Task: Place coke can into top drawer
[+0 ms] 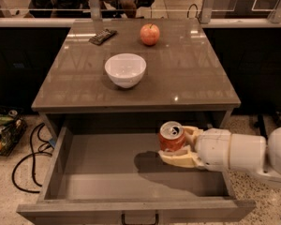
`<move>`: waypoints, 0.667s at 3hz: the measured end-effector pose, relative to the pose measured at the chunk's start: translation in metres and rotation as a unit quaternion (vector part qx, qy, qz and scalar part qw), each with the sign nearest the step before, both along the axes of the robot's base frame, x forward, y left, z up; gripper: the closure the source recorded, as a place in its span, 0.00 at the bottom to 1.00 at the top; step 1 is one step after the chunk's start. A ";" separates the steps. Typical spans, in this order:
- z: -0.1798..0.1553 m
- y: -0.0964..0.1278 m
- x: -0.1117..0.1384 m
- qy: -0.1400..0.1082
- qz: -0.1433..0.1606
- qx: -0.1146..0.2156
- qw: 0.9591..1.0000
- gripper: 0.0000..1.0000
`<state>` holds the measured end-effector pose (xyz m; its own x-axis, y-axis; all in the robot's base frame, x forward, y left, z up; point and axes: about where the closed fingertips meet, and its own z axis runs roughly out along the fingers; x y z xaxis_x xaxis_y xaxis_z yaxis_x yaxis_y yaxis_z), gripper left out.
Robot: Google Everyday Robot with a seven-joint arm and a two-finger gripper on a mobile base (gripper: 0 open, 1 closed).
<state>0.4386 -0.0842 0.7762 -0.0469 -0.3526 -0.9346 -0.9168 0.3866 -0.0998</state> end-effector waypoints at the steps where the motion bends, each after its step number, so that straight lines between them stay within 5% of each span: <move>1: -0.036 0.034 0.031 -0.020 -0.004 -0.001 1.000 1.00; 2: -0.038 0.030 0.042 -0.025 -0.024 -0.004 0.999 1.00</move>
Offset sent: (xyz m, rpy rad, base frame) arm 0.0271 0.0303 -0.0325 -0.0016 -0.0336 -0.0059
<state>0.4807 -0.0543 0.7377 -0.0180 -0.3576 -0.9337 -0.8907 0.4300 -0.1475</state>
